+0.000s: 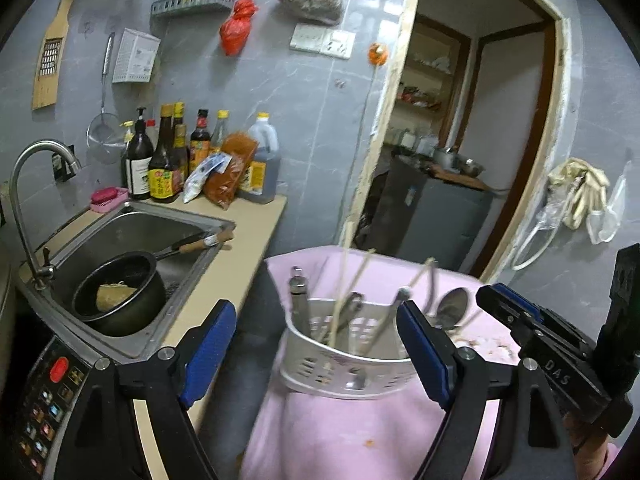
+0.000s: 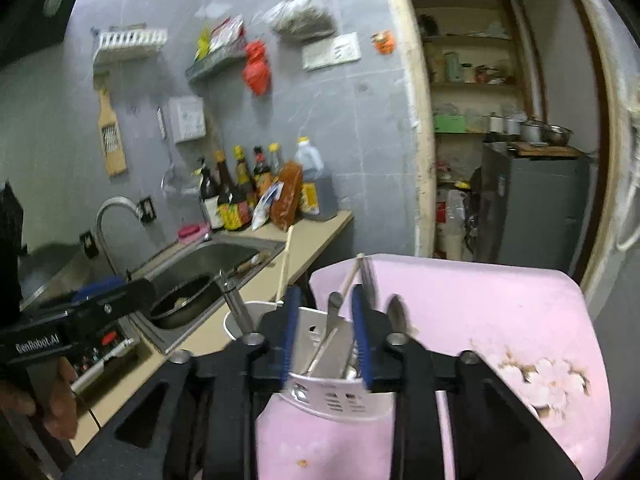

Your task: Organize utensils

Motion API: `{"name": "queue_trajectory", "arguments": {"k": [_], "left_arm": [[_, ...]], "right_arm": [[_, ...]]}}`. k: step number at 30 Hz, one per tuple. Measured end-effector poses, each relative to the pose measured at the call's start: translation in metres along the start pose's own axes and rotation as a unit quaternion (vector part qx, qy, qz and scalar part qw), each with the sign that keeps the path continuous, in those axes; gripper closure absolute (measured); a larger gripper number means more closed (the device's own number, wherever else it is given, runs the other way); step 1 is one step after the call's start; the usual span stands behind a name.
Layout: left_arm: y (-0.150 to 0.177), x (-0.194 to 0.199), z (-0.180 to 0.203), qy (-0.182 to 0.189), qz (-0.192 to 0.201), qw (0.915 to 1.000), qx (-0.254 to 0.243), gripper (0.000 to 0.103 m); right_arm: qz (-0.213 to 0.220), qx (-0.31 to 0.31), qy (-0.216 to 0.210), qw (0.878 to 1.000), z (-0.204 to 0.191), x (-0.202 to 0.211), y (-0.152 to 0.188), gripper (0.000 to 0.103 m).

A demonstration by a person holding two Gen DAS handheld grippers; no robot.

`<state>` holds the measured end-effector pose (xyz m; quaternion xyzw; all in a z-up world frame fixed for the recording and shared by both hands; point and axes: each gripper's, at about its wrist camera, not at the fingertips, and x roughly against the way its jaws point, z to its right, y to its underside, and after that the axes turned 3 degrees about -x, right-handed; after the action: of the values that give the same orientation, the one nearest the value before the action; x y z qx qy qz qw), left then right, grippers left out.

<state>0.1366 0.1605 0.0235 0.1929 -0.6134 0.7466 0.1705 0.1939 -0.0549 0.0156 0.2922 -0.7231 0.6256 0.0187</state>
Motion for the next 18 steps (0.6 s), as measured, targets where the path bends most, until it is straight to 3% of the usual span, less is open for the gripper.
{"name": "queue_trajectory", "arguments": {"k": [8, 15, 18], "left_arm": [[0.021, 0.06, 0.041, 0.023, 0.05, 0.9985, -0.005, 0.0], [0.054, 0.108, 0.069, 0.03, 0.062, 0.9975, -0.018, 0.0], [0.074, 0.126, 0.078, 0.026, 0.058, 0.9976, -0.027, 0.0]], "right_arm": [[0.038, -0.035, 0.043, 0.998, 0.037, 0.093, 0.016, 0.041], [0.029, -0.035, 0.072, 0.996, 0.059, 0.167, 0.05, 0.011], [0.025, -0.033, 0.079, 0.996, 0.065, 0.195, 0.065, 0.006]]}}
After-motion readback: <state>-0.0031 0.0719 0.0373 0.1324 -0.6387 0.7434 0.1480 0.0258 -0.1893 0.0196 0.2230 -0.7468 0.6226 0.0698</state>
